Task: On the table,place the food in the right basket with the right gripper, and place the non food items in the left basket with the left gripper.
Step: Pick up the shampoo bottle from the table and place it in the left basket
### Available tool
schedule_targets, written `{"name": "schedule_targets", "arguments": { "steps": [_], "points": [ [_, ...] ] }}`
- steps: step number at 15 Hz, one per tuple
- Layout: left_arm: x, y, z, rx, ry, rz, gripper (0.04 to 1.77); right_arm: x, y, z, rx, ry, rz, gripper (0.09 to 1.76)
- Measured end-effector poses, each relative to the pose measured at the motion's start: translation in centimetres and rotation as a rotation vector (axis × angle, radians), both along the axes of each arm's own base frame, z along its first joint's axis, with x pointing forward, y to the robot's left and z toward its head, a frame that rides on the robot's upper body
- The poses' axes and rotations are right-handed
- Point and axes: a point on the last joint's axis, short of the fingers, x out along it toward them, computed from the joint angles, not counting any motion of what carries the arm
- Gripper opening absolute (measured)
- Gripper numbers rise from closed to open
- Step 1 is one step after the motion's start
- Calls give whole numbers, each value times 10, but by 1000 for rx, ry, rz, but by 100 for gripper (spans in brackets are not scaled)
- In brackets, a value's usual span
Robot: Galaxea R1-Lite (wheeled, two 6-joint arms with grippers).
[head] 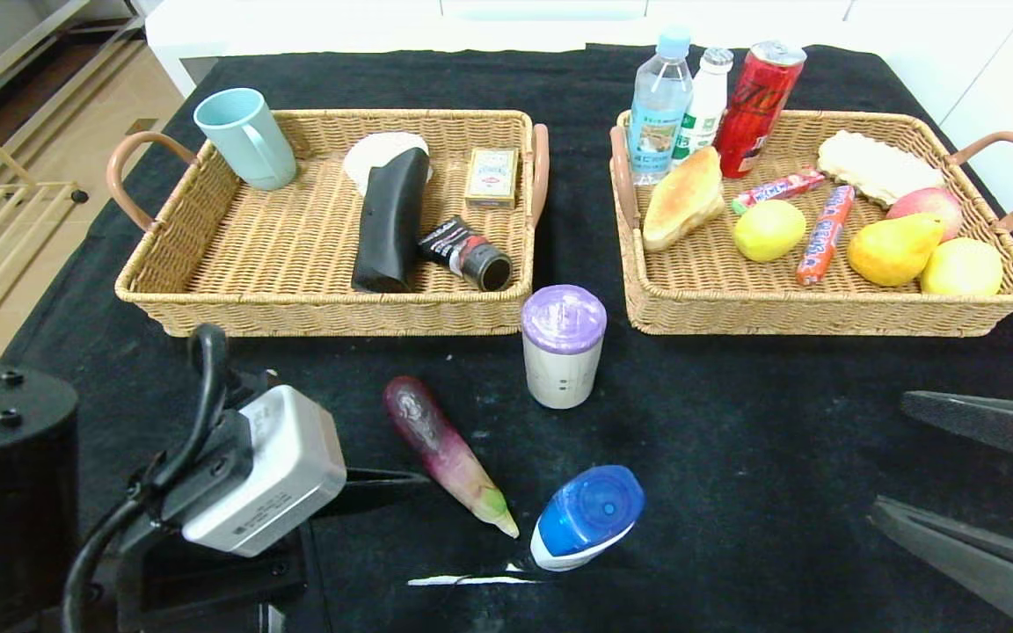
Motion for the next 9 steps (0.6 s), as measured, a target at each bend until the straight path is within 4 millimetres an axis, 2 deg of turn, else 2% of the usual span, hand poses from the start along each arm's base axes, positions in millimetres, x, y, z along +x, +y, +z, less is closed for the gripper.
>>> {"name": "schedule_targets", "arguments": {
  "steps": [3,9],
  "points": [
    [5,-14,-6,29,9,-4,170,0,0,0,0,0,0,171],
    [15,-40,-4,37,-14,-6,171,0,0,0,0,0,-1,171]
  ]
}}
